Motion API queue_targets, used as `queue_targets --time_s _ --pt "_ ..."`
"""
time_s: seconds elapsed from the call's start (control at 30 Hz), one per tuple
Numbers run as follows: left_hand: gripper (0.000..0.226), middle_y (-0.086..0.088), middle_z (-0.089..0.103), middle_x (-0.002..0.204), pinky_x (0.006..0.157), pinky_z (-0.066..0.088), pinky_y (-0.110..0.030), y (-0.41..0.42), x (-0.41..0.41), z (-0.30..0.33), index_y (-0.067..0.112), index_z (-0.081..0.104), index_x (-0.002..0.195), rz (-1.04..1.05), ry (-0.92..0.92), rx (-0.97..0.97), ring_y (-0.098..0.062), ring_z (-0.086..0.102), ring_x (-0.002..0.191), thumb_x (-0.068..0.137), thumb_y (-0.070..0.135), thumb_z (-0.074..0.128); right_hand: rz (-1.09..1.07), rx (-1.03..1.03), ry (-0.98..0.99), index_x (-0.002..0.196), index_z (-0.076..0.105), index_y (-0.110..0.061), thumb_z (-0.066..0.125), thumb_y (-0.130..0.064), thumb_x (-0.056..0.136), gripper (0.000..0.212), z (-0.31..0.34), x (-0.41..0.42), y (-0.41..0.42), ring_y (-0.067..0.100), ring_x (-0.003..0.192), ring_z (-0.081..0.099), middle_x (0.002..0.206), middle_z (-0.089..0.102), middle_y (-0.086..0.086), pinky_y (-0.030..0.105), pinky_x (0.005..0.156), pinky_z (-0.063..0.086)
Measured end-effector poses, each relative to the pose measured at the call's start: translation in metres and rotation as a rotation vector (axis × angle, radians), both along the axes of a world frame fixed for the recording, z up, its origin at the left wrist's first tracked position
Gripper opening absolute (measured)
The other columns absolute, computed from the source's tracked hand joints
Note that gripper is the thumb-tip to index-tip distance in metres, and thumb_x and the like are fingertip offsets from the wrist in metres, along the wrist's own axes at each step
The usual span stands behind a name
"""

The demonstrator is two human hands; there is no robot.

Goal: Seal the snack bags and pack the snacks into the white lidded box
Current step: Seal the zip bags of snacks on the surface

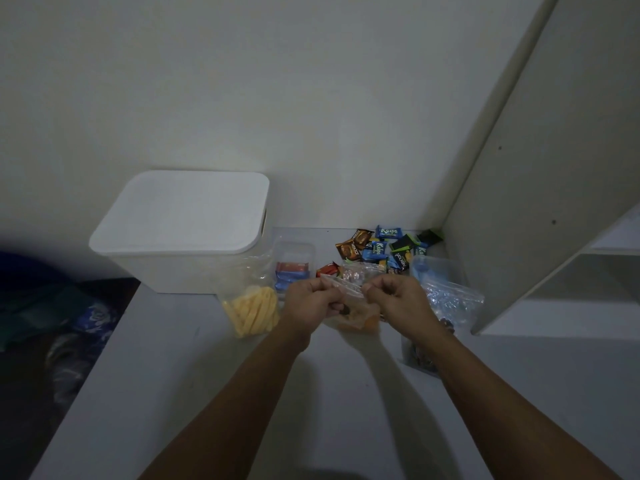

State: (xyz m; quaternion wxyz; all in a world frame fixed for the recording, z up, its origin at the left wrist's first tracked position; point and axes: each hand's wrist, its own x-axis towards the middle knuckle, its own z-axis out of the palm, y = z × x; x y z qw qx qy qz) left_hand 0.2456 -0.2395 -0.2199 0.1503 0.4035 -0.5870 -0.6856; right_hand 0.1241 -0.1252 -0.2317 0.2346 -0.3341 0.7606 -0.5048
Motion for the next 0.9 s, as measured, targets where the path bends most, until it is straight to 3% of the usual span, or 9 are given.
queue_targets --time_s 0.1,0.2,0.3,0.4,0.53,0.63,0.73,0.9 --pt "0.015 -0.011 0.066 0.072 0.081 0.056 -0.042 -0.001 -0.001 0.001 0.007 0.066 0.073 0.018 -0.014 0.017 -0.021 0.062 0.068 0.086 0.001 0.061 0.011 0.027 -0.006 0.073 0.063 0.005 0.060 -0.013 0.091 0.025 0.003 0.002 -0.001 0.014 0.060 0.052 0.065 0.058 0.010 0.026 0.061 0.045" --pt "0.016 -0.009 0.065 0.070 0.081 0.055 -0.042 -0.004 -0.003 -0.001 0.007 0.064 0.071 0.059 -0.050 0.058 -0.020 0.061 0.066 0.086 0.004 0.059 0.028 0.045 0.015 0.074 0.063 0.005 0.059 -0.013 0.092 0.025 0.003 0.003 -0.001 0.016 0.064 0.055 0.068 0.060 0.016 0.027 0.062 0.046" --pt "0.008 -0.009 0.063 0.084 0.078 0.055 -0.047 -0.007 0.004 -0.008 0.008 0.064 0.085 0.206 -0.046 -0.143 -0.027 0.061 0.080 0.083 0.002 0.058 0.053 0.055 0.005 0.078 0.064 0.005 0.058 -0.015 0.093 0.026 0.004 0.001 -0.002 0.020 0.067 0.057 0.075 0.064 0.024 0.032 0.066 0.049" --pt "0.018 -0.006 0.064 0.094 0.075 0.057 -0.039 -0.009 0.017 -0.013 0.013 0.064 0.096 0.133 0.004 -0.270 -0.023 0.063 0.086 0.082 0.001 0.063 0.112 0.071 -0.010 0.077 0.064 0.004 0.058 -0.016 0.093 0.026 0.007 0.001 -0.004 0.018 0.067 0.058 0.071 0.062 0.015 0.030 0.066 0.049" --pt "0.006 -0.015 0.070 0.087 0.073 0.059 -0.040 -0.012 0.036 -0.018 0.009 0.064 0.082 0.188 0.038 -0.176 -0.030 0.068 0.084 0.085 0.004 0.064 0.124 0.038 -0.076 0.081 0.068 -0.003 0.061 -0.026 0.091 0.027 0.007 0.006 -0.011 0.028 0.073 0.064 0.080 0.066 0.018 0.037 0.068 0.055" --pt "0.002 -0.020 0.069 0.094 0.075 0.058 -0.044 -0.017 0.052 -0.027 0.004 0.064 0.085 0.299 -0.008 -0.072 -0.031 0.067 0.088 0.086 0.005 0.062 0.182 0.083 -0.069 0.088 0.067 -0.016 0.068 -0.018 0.086 0.004 -0.002 0.018 -0.024 0.020 0.085 0.067 0.090 0.068 0.009 0.031 0.074 0.058" --pt "0.007 -0.019 0.069 0.089 0.075 0.057 -0.045 -0.024 0.069 -0.034 0.004 0.065 0.086 0.394 -0.049 -0.002 -0.029 0.066 0.083 0.088 0.010 0.061 0.138 0.140 -0.064 0.079 0.063 -0.023 0.066 -0.011 0.088 0.015 -0.017 0.032 -0.047 0.025 0.084 0.066 0.082 0.067 0.005 0.042 0.079 0.057" --pt "0.007 -0.017 0.067 0.080 0.072 0.055 -0.042 -0.043 0.088 -0.042 0.005 0.066 0.081 0.596 -0.058 0.090 -0.025 0.063 0.075 0.087 0.008 0.064 0.134 0.165 -0.148 0.091 0.068 -0.011 0.065 -0.012 0.088 0.004 -0.031 0.054 -0.089 0.030 0.089 0.067 0.089 0.069 0.013 0.042 0.078 0.059"
